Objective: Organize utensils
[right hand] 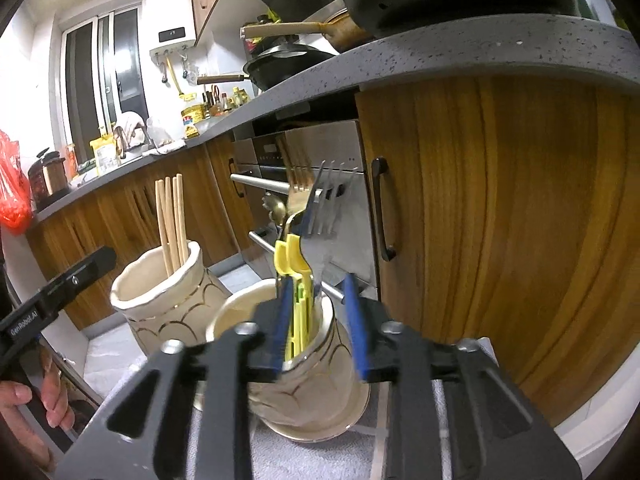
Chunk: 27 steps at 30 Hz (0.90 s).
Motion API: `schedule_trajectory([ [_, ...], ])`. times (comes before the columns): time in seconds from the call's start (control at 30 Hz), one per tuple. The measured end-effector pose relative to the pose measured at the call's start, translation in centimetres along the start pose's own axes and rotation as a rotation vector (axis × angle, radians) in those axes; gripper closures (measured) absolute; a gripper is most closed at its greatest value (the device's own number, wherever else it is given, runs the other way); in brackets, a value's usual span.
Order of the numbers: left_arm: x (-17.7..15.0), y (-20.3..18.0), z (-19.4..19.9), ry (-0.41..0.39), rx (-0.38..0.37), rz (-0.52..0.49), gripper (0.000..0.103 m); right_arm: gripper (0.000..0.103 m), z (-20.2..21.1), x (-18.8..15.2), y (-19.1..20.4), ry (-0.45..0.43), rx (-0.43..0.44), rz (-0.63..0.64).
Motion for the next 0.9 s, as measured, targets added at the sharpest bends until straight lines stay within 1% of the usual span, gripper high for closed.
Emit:
schedule_trajectory([
  [0.07, -0.2, 0.1, 0.6, 0.002, 0.004, 0.001, 0.062, 0.072, 1.0, -0.6, -0.2, 0.003, -0.007, -0.005],
  [0.1, -0.5, 0.2, 0.9, 0.005, 0.008, 0.003, 0.057, 0.067, 1.3, -0.9, -0.3, 0.008, -0.007, -0.007],
  [0.13, -0.8, 0.3, 1.3, 0.011, 0.015, 0.004, 0.05, 0.06, 1.7, -1.3, -0.3, 0.017, -0.004, -0.006],
  [0.27, -2.6, 0.5, 2.4, 0.046, 0.042, -0.004, 0.047, 0.051, 2.9, -3.8, -0.2, 0.07, -0.006, 0.031],
  [0.33, -3.7, 0.5, 2.9, 0.057, 0.06, -0.021, 0.024, 0.037, 3.7, -5.0, -0.1, 0.08, -0.011, 0.05],
  [0.37, -4.2, 0.4, 3.3, 0.053, 0.07, -0.029, 0.023, 0.034, 4.1, -5.5, 0.0, 0.078, -0.02, 0.062],
  [0.43, -5.0, 0.2, 3.9, 0.055, 0.08, -0.045, 0.022, 0.022, 4.7, -6.2, 0.1, 0.065, -0.031, 0.081],
  [0.47, -5.4, 0.2, 4.1, 0.056, 0.086, -0.05, 0.022, 0.02, 5.1, -6.6, 0.3, 0.051, -0.037, 0.095],
  [0.53, -6.1, 0.0, 4.7, 0.048, 0.095, -0.062, 0.021, 0.012, 5.6, -7.0, 0.7, 0.023, -0.04, 0.117],
  [0.57, -6.5, -0.1, 4.9, 0.046, 0.1, -0.067, 0.02, 0.011, 5.7, -7.1, 0.8, 0.011, -0.043, 0.128],
  [0.63, -7.2, -0.2, 5.2, 0.045, 0.111, -0.081, 0.012, 0.009, 6.2, -7.4, 1.4, -0.02, -0.052, 0.165],
  [0.7, -7.6, -0.5, 5.6, 0.032, 0.114, -0.094, 0.011, 0.006, 6.5, -7.4, 1.8, -0.051, -0.05, 0.189],
  [0.9, -7.8, -1.4, 6.6, -0.019, 0.127, -0.143, 0.008, 0.006, 7.2, -7.2, 2.4, -0.104, -0.039, 0.197],
])
Point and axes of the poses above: each gripper's, at about its wrist camera, not at the fingertips, and z roughly against the way its jaws point, y to its left, x to its top, the point moved 7 cm from there along -z, roughly the way its jaws point, and after that the axes turned 2 degrees about -x, right-handed, at the moved point
